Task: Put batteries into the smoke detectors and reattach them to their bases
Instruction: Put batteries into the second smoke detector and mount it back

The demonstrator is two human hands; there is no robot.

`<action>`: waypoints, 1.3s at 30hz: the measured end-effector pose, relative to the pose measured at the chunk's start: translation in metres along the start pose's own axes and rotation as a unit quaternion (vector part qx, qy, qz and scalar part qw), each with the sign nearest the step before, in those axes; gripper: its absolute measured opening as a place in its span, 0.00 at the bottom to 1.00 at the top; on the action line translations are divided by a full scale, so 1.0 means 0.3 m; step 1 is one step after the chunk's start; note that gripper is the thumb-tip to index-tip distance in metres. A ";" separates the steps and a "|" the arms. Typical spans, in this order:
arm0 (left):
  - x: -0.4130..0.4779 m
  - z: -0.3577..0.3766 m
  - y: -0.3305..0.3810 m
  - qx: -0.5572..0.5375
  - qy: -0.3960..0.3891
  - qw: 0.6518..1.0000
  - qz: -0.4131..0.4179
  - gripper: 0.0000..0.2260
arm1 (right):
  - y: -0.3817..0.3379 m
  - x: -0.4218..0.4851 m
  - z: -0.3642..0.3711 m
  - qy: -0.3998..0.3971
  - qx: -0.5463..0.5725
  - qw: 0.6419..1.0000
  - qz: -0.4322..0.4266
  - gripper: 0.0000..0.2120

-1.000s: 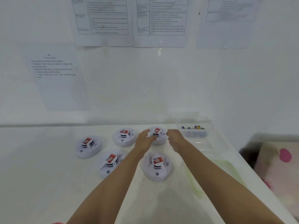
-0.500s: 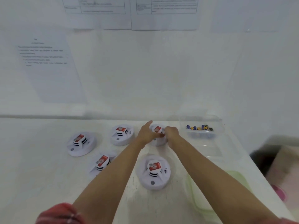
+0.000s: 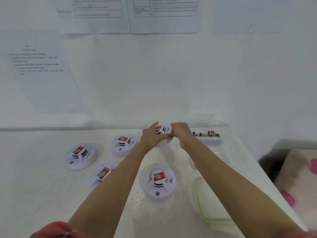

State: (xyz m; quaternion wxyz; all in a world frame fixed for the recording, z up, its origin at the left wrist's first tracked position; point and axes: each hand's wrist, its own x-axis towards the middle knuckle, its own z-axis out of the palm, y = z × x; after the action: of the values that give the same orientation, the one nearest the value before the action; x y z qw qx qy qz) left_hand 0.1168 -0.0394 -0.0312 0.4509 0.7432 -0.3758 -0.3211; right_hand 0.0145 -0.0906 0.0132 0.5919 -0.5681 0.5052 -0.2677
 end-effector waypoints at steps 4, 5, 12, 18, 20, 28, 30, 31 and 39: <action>-0.042 -0.036 0.093 -0.106 -0.016 0.993 0.041 0.37 | -0.078 -0.057 -0.065 -0.034 0.008 0.997 -0.074 0.17; -0.057 -0.047 0.117 -0.142 -0.031 0.989 0.039 0.29 | -0.090 -0.077 -0.084 -0.053 0.016 0.993 -0.107 0.16; -0.156 -0.035 0.207 -0.488 -0.178 0.855 0.000 0.25 | -0.092 -0.181 -0.185 -0.095 -0.060 0.959 -0.260 0.22; -0.199 0.062 0.241 -0.519 -0.203 0.830 0.000 0.24 | -0.049 -0.227 -0.261 -0.062 -0.106 0.948 -0.293 0.29; -0.213 0.103 0.257 -0.510 -0.207 0.835 -0.010 0.26 | -0.047 -0.225 -0.294 -0.050 -0.133 0.939 -0.314 0.27; -0.235 0.239 0.285 -0.554 -0.178 0.812 -0.048 0.21 | -0.016 -0.181 -0.399 -0.037 -0.239 0.904 -0.353 0.29; -0.244 0.259 0.284 -0.572 -0.184 0.798 -0.048 0.21 | -0.002 -0.171 -0.405 -0.042 -0.262 0.894 -0.361 0.29; -0.249 0.267 0.282 -0.578 -0.184 0.794 -0.049 0.21 | 0.005 -0.167 -0.407 -0.042 -0.276 0.889 -0.363 0.30; -0.248 0.288 0.254 -0.578 -0.157 0.797 -0.086 0.19 | 0.021 -0.151 -0.413 -0.050 -0.349 0.856 -0.378 0.25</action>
State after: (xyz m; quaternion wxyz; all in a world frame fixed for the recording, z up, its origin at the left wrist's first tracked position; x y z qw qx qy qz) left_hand -0.0123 -0.0371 0.0150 0.7020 0.3133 -0.1211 -0.6280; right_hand -0.1146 -0.0989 0.0399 0.2328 -0.8969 0.2819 -0.2487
